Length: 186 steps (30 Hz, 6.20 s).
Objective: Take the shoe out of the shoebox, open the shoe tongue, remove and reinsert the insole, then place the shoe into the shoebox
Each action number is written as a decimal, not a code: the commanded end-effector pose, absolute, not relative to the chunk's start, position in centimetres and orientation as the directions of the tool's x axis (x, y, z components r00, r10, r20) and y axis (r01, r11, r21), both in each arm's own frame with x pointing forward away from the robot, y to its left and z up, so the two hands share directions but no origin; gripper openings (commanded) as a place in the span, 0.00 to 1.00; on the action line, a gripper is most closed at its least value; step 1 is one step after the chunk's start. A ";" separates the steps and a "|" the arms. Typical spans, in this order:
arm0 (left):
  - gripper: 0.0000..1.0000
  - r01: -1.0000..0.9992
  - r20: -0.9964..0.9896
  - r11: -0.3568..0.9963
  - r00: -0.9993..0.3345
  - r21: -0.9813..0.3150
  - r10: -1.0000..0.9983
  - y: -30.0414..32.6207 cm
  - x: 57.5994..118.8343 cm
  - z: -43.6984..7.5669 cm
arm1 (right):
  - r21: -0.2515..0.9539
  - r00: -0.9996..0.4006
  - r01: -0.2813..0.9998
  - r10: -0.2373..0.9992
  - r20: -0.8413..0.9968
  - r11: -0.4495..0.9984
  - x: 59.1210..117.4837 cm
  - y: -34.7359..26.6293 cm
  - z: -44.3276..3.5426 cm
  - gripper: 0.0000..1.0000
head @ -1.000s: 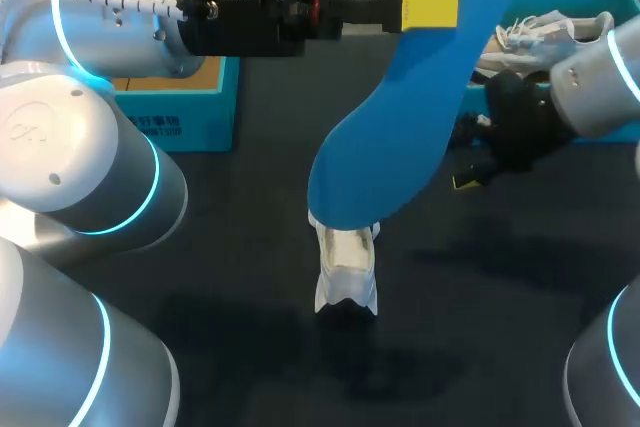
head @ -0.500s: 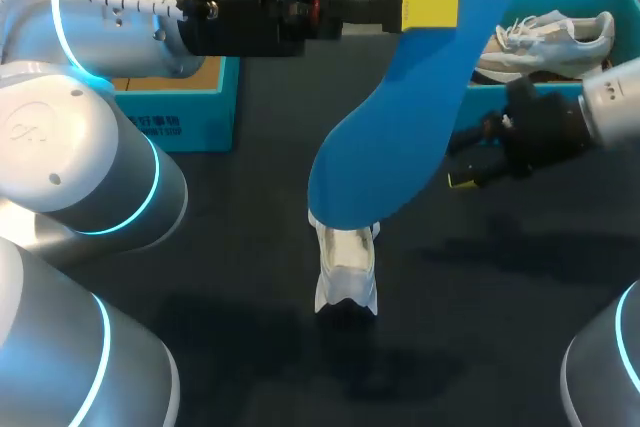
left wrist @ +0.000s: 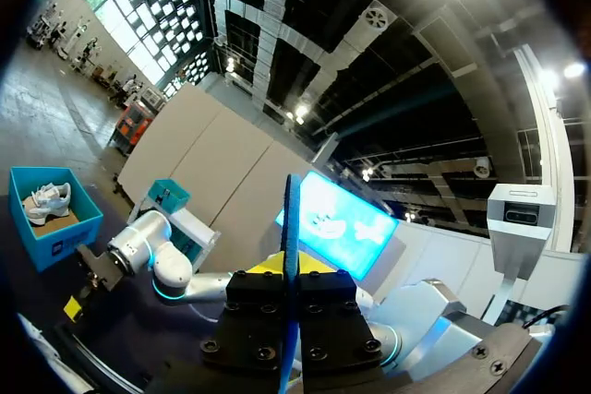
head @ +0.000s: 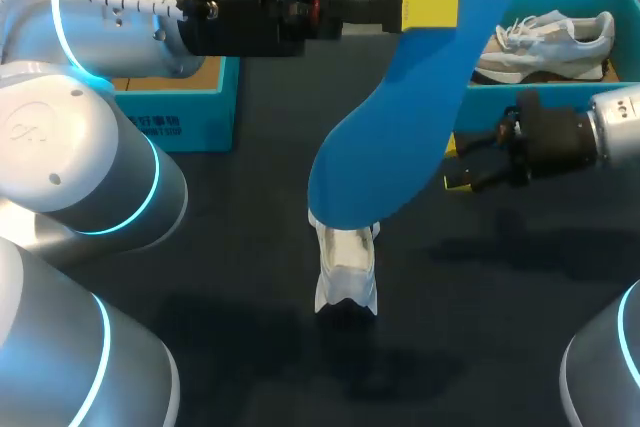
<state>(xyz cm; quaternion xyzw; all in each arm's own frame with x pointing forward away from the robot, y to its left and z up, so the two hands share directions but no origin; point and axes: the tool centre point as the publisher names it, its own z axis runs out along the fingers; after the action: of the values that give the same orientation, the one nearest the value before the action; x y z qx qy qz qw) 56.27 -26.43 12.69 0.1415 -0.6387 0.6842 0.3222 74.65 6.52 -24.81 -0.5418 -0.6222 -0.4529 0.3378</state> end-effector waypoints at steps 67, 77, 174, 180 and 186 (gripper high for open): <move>0.00 0.424 -0.495 -0.266 -0.803 -0.866 0.332 -23.9 67.0 13.9 | 0.197 -0.185 0.980 0.363 0.913 0.003 74.8 6.7 -25.0 1.00; 0.00 0.481 -0.644 -0.446 -0.670 -0.755 0.369 -25.0 68.3 14.3 | 0.197 -0.185 0.980 0.363 0.913 0.003 74.8 6.7 -25.0 1.00; 0.00 0.846 -0.967 -0.502 0.245 0.177 0.071 -19.0 66.9 -6.0 | 0.197 -0.185 0.980 0.363 0.913 0.003 74.8 6.7 -25.0 1.00; 0.00 0.855 -0.937 -0.464 0.325 0.231 0.132 -18.2 67.1 -7.0 | 0.197 -0.185 0.980 0.363 0.913 0.003 74.8 6.7 -25.0 1.00; 0.00 0.874 -0.942 -0.424 0.314 0.237 0.120 -17.6 67.5 -8.0 | 0.197 -0.185 0.980 0.363 0.913 0.003 74.8 6.7 -25.0 1.00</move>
<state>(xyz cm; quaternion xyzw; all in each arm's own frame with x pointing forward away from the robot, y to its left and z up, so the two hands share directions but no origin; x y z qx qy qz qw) 68.01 -18.16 -7.15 -0.7090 -0.3480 0.4698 -0.3943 74.81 6.56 -24.94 -0.5404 -0.6214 -0.4537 0.3406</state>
